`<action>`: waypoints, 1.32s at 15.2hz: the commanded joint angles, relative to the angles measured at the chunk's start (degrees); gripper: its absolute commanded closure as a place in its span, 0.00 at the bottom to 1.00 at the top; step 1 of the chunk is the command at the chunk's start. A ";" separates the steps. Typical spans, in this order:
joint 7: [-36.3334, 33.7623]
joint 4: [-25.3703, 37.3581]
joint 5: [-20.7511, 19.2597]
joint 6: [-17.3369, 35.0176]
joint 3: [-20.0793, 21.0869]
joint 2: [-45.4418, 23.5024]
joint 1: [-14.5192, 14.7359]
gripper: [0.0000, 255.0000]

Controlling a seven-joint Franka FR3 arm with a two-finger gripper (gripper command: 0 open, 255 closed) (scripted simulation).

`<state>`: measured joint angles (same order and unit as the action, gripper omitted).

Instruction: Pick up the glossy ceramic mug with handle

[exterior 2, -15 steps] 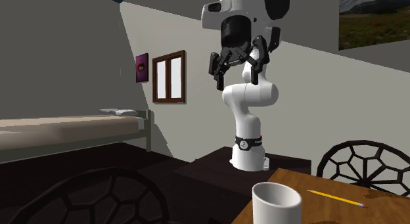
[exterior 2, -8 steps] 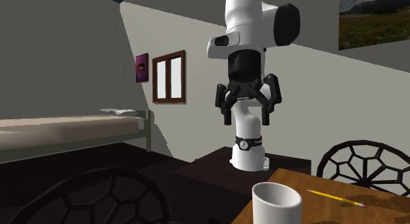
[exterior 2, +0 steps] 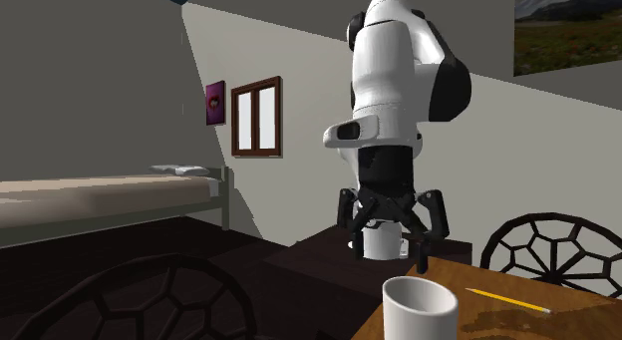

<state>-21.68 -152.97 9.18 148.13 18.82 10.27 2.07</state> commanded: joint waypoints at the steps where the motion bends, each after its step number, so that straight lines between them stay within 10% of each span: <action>1: -1.03 -0.17 -0.69 2.41 0.58 -2.51 -0.12 0.00; 10: -3.24 -0.96 -3.99 9.79 0.95 -9.31 -0.84 0.00; 11: -3.22 -0.94 -4.02 9.83 0.92 -9.37 -0.86 1.00; 20: -3.25 -0.96 -4.00 9.79 0.95 -9.31 -0.84 1.00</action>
<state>-24.89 -153.93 5.19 157.92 19.75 0.95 1.22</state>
